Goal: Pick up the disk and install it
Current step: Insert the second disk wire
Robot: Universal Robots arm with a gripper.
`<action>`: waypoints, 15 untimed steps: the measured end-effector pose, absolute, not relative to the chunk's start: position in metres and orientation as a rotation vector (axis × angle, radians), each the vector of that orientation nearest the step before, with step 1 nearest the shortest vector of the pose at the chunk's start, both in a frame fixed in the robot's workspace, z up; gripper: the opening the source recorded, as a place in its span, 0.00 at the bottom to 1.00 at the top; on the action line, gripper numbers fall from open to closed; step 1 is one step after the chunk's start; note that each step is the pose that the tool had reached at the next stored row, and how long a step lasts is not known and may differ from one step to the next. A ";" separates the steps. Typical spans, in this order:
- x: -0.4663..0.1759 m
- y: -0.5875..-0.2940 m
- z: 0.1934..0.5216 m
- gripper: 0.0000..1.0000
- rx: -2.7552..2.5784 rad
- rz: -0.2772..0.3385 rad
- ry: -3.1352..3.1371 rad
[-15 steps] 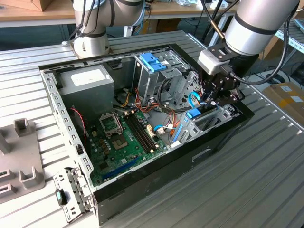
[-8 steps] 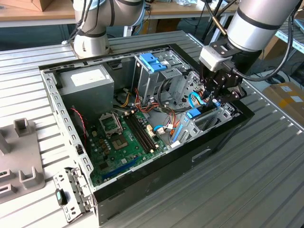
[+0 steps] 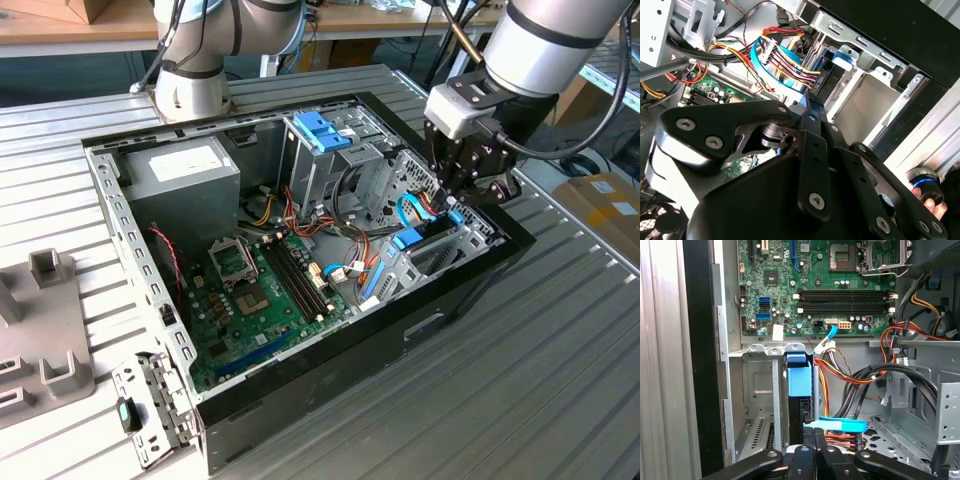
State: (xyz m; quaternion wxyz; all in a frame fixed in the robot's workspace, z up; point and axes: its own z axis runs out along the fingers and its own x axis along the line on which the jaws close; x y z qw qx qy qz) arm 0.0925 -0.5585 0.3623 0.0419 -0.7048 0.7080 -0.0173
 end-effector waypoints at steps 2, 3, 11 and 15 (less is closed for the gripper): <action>0.095 -0.559 0.362 0.10 -2.158 -0.051 2.168; 0.098 -0.559 0.362 0.10 -2.159 -0.049 2.169; 0.104 -0.559 0.362 0.10 -2.177 -0.014 2.188; 0.104 -0.558 0.362 0.10 -2.191 0.018 2.204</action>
